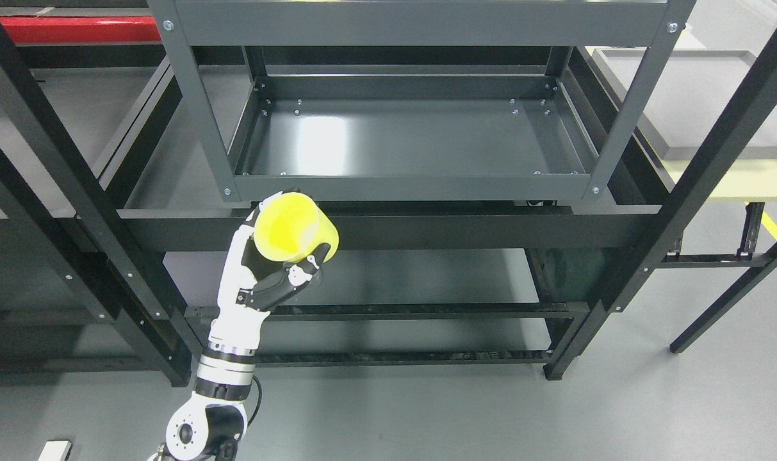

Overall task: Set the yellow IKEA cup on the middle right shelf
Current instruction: 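Carry the yellow cup in the left hand toward the shelving unit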

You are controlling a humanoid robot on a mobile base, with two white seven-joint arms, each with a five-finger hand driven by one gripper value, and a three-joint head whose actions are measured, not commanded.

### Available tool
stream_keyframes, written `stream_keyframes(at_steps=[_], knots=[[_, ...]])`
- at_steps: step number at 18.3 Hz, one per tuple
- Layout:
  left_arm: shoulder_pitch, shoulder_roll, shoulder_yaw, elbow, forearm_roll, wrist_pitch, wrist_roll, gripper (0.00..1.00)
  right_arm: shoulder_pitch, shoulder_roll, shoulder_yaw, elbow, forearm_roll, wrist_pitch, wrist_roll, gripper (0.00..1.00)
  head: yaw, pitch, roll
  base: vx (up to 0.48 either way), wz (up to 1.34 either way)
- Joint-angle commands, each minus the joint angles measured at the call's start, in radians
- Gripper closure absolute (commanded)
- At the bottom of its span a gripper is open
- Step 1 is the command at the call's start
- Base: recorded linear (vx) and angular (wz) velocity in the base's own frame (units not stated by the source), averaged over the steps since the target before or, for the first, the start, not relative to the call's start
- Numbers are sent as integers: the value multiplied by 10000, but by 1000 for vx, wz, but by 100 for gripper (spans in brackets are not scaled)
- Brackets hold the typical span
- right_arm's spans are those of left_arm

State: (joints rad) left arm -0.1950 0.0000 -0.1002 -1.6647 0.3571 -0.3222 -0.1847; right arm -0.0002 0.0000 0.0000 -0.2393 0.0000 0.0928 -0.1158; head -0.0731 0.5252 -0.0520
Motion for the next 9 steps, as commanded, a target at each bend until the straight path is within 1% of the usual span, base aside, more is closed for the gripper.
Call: stream_keyframes(at_steps=[1, 5, 6, 9], knots=[[-610, 175, -1112, -43, 3, -14, -9, 97, 140, -175, 169, 0, -245, 8, -8, 1, 0, 0, 0, 51, -85], [-1560, 175, -2568, -58, 3, -214, 6, 97, 140, -175, 169, 0, -245, 8, -8, 1, 0, 0, 0, 47, 18], [-1988, 175, -3027, -73, 3, -214, 6, 97, 140, -175, 169, 0, -245, 8, -8, 1, 0, 0, 0, 41, 0], [-3338, 175, -3888, -165, 18, -153, 6, 97, 140, -175, 169, 0, -245, 8, -8, 1, 0, 0, 0, 50, -26]])
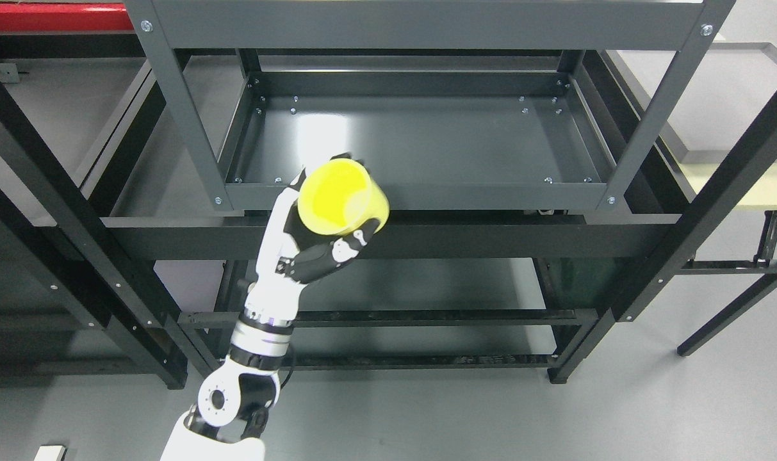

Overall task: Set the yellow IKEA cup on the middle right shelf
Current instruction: 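Carry the yellow cup in the left hand toward the shelving unit, then raise the left hand with the cup up onto the upper shelf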

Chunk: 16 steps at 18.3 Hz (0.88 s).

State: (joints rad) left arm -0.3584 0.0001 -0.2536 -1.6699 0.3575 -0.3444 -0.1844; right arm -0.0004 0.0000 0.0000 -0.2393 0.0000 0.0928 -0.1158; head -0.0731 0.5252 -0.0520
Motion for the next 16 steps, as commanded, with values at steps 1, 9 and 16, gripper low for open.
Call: stream_keyframes(at_steps=[1, 9, 16], knots=[[-2134, 173, -2767, -113, 121, 84, 3, 97, 142, -175, 169, 0, -245, 8, -8, 1, 0, 0, 0, 53, 5], [-5033, 173, -3939, -451, 1164, 635, 369, 100, 142, -175, 169, 0, -245, 8, -8, 1, 0, 0, 0, 24, 7], [-6753, 173, -1379, 650, 1196, 3516, 2747, 100, 142, -175, 169, 0, -245, 8, -8, 1, 0, 0, 0, 29, -24]])
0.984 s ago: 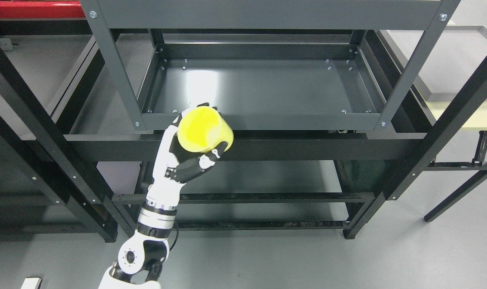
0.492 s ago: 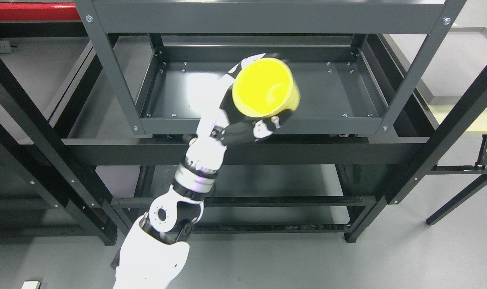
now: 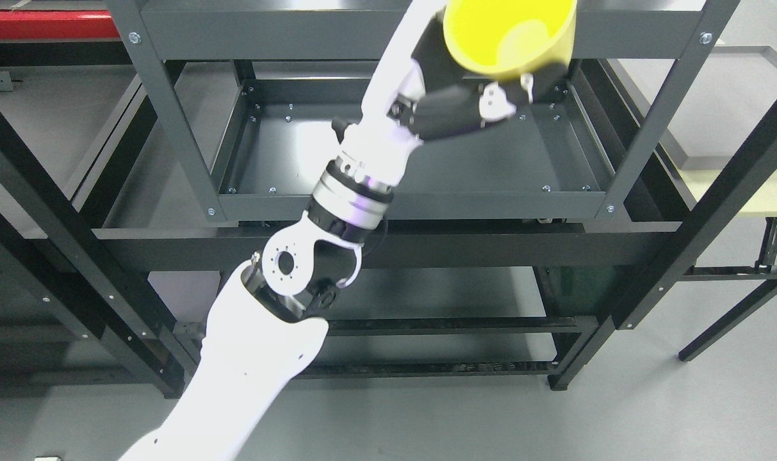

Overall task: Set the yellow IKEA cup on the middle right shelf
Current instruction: 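Raise the left hand with the cup up onto the upper shelf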

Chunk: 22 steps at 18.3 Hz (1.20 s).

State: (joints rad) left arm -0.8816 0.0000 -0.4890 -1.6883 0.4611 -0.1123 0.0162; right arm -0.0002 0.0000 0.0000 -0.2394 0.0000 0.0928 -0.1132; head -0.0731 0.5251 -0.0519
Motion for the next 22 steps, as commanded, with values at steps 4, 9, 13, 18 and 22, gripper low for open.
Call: stream_keyframes(at_steps=[4, 9, 13, 18, 22], knots=[[-3175, 175, 2004, 2963, 556, 2775, 851, 100, 140, -175, 169, 1, -245, 8, -33, 1, 0, 0, 0, 70, 45], [-4942, 175, 2206, 6662, 804, 4098, 881, 100, 140, -175, 169, 1, -245, 8, -33, 1, 0, -1, 0, 124, 37], [-5036, 175, 2160, 7707, 864, 4528, 821, 99, 140, -175, 169, 1, -245, 8, -33, 1, 0, -1, 0, 70, 29], [-5006, 175, 1915, 7970, 1049, 4682, 652, 98, 140, -175, 169, 1, -245, 8, -33, 1, 0, -1, 0, 0, 0], [-4898, 175, 1501, 7940, 1065, 5048, 545, 88, 140, -175, 169, 1, -245, 8, -33, 1, 0, -1, 0, 0, 0]])
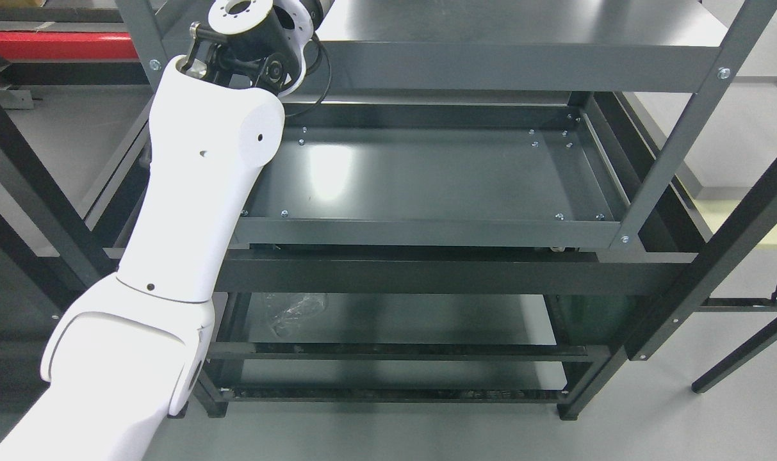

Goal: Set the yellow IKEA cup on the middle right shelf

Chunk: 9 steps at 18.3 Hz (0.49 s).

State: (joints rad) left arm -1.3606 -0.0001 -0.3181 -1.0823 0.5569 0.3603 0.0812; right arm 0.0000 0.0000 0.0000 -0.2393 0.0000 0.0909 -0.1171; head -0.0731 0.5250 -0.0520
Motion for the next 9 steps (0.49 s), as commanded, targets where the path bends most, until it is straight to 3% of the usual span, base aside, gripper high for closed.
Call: stream_keyframes(at_steps=[1, 7, 9], knots=[[-107, 175, -331, 1819, 122, 643, -274, 82, 138, -175, 169, 0, -245, 26, 5, 1, 0, 0, 0, 0, 0], [-123, 175, -623, 1788, 62, 999, -781, 56, 138, -175, 169, 0, -245, 26, 5, 1, 0, -1, 0, 0, 0], [-123, 175, -623, 1666, 31, 999, -858, 38, 138, -175, 169, 0, -245, 26, 5, 1, 0, 0, 0, 0, 0]])
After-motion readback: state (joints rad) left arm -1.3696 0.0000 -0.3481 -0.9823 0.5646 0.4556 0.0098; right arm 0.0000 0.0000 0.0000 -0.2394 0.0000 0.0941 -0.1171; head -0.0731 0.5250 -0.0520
